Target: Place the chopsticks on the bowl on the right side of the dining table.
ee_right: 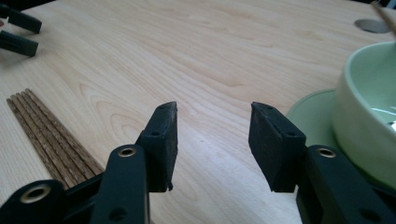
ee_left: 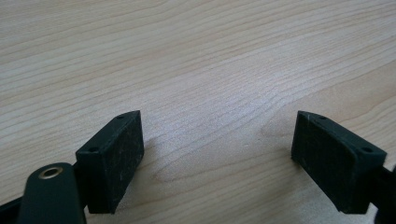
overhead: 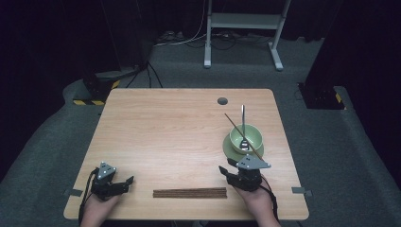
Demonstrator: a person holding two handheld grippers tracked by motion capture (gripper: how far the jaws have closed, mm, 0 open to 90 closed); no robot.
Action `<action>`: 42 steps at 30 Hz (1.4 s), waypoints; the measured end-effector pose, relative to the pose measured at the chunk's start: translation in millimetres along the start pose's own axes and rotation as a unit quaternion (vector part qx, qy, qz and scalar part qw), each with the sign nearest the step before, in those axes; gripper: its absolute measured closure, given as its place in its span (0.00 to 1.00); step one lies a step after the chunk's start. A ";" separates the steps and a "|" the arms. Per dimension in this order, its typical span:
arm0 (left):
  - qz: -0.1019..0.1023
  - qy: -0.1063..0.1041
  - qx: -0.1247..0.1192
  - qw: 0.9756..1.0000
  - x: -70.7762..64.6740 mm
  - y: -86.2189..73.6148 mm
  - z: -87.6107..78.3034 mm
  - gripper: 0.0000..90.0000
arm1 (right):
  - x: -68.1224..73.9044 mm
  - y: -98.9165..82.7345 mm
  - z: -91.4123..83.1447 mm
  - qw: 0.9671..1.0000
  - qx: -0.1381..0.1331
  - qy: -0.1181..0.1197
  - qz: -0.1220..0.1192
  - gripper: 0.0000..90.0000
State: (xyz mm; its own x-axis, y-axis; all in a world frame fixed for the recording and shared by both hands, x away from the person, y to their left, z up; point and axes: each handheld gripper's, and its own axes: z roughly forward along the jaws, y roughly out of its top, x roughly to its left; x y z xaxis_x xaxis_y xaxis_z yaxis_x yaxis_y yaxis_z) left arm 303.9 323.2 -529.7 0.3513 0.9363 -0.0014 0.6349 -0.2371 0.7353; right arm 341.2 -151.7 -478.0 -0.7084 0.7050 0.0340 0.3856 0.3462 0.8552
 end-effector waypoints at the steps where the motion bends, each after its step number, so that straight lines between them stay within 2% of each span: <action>1: 0.000 0.001 0.000 1.000 -0.2 0.0 0.0 0.19 | 1.7 -0.5 2.4 1.000 0.003 0.003 0.000 0.56; 4: 0.000 -0.001 0.000 1.000 0.2 0.0 0.1 0.19 | 4.5 -2.1 7.2 1.000 0.006 0.016 0.004 0.57; 11: 0.000 0.000 0.000 1.000 0.0 0.0 0.0 0.19 | 4.7 -7.0 14.8 0.999 0.014 0.030 0.011 0.55; 20: -0.001 0.002 0.000 1.000 -0.2 -0.1 -0.1 0.19 | 8.6 -14.6 21.2 0.997 0.041 0.059 0.014 0.58; 24: -0.001 0.000 0.000 1.000 0.0 -0.1 -0.1 0.19 | 8.9 -18.4 23.2 0.996 0.058 0.061 0.007 0.61; 28: -0.001 0.000 0.000 1.000 0.2 -0.1 -0.1 0.19 | 9.2 -20.1 25.0 0.995 0.068 0.076 0.015 0.63; 31: 0.000 0.000 0.001 1.000 0.3 -0.1 -0.3 0.19 | 13.4 -21.2 27.9 0.993 0.077 0.087 -0.002 0.65; 42: 0.000 -0.001 0.000 1.000 0.5 -0.1 -0.3 0.19 | 32.1 -21.3 41.1 0.989 0.100 0.109 -0.029 0.64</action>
State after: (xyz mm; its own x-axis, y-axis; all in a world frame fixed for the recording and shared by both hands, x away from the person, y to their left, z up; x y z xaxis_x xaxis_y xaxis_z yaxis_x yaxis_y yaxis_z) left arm 303.8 323.7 -529.6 0.3522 0.9359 -0.0028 0.6356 -0.2370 0.7347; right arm 334.5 -111.0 -516.4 -0.8348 0.5380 0.1168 0.4341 0.5126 0.7408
